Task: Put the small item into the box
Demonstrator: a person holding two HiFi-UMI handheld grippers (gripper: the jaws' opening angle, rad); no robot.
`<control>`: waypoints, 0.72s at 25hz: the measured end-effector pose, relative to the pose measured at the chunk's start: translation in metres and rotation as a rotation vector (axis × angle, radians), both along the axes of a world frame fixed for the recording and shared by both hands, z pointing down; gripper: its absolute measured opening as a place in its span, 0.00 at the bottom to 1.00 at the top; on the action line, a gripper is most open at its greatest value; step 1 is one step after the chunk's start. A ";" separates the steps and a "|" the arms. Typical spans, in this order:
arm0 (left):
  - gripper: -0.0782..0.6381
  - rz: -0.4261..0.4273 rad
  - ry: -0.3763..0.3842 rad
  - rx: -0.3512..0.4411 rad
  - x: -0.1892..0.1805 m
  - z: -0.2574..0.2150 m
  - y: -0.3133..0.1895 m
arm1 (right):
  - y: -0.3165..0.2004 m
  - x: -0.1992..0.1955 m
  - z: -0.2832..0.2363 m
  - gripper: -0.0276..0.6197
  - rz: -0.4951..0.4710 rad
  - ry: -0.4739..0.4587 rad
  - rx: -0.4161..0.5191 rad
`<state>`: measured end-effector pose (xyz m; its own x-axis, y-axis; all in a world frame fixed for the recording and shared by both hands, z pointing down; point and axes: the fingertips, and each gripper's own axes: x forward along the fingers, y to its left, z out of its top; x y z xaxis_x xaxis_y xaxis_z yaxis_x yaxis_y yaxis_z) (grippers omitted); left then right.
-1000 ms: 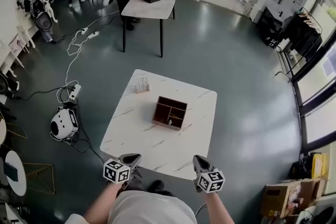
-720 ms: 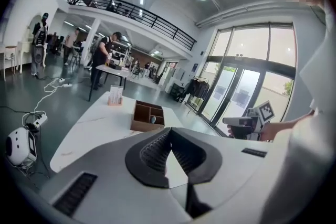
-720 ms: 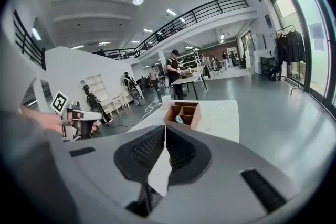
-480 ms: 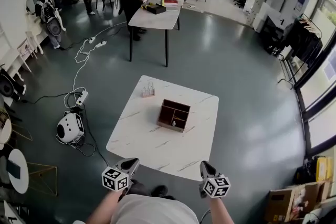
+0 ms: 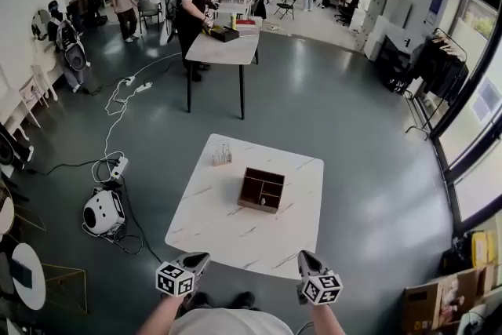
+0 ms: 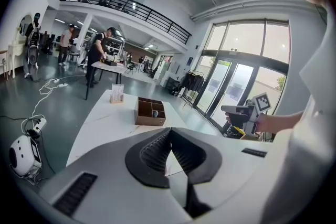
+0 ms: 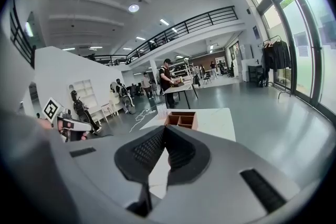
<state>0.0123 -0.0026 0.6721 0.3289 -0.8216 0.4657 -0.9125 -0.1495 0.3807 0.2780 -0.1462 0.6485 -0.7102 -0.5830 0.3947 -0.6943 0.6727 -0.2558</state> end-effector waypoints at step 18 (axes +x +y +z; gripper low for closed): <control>0.13 0.039 0.021 -0.015 -0.021 0.009 0.017 | 0.015 -0.031 -0.014 0.08 -0.012 -0.017 0.028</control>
<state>-0.0086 0.0148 0.6812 0.3704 -0.8007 0.4708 -0.8980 -0.1790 0.4020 0.2470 -0.1308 0.6346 -0.7236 -0.5851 0.3662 -0.6821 0.6876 -0.2489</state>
